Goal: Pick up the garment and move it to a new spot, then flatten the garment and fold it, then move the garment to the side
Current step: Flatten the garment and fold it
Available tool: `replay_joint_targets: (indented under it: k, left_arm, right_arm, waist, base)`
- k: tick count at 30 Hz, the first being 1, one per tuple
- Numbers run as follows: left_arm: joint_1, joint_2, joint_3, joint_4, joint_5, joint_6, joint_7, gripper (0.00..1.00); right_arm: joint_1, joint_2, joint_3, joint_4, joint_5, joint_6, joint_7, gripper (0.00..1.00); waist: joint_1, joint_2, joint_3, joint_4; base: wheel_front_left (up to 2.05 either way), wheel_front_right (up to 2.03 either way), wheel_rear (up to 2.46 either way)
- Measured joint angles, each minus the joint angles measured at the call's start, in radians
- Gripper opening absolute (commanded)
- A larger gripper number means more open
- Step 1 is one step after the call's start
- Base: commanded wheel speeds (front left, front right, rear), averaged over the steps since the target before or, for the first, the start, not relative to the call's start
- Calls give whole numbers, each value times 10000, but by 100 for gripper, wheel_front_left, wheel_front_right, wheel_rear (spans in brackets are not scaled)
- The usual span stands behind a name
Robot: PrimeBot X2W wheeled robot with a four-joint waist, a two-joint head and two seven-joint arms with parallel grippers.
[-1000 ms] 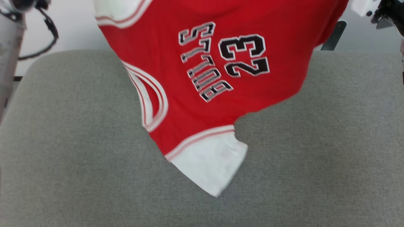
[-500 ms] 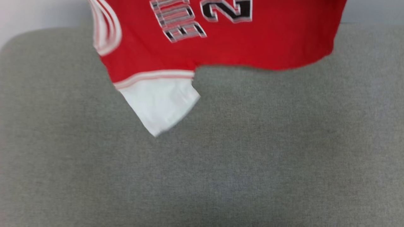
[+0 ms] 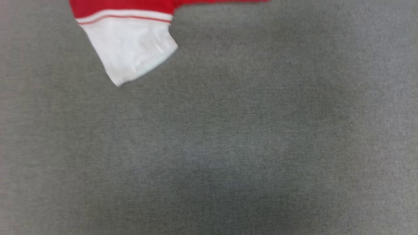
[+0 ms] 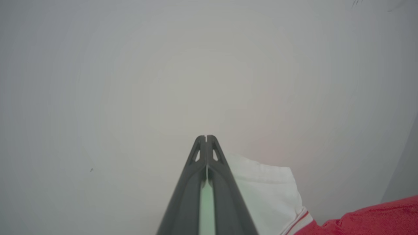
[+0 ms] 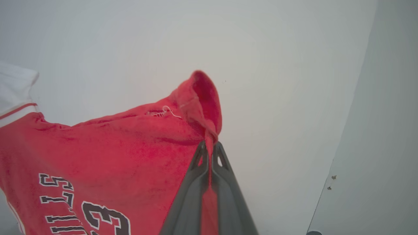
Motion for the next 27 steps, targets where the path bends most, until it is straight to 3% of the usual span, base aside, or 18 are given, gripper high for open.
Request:
replay_joint_targets:
  k: [9, 18, 27]
  left_arm:
    - [-2025, -506, 221, 725, 104, -125, -1829, 0]
    - [-2961, -1156, 17, 1461, 67, -713, -2270, 0]
    - [-1670, -1049, -257, 2031, -360, -970, -1873, 0]
  right_arm:
    - [-1350, 314, -662, 1678, -1106, 0, -3605, 0]
    - [-2048, 437, -959, 2663, -1745, 0, -4174, 0]
    - [-1805, 481, -84, 3108, -1423, 2, -4207, 0]
  waist:
    - [0, 0, 1131, -386]
    - [0, 0, 2423, -311]
    - [0, 0, 2725, 15]
  base:
    - [0, 0, 0]
    - [0, 0, 0]
    - [0, 0, 0]
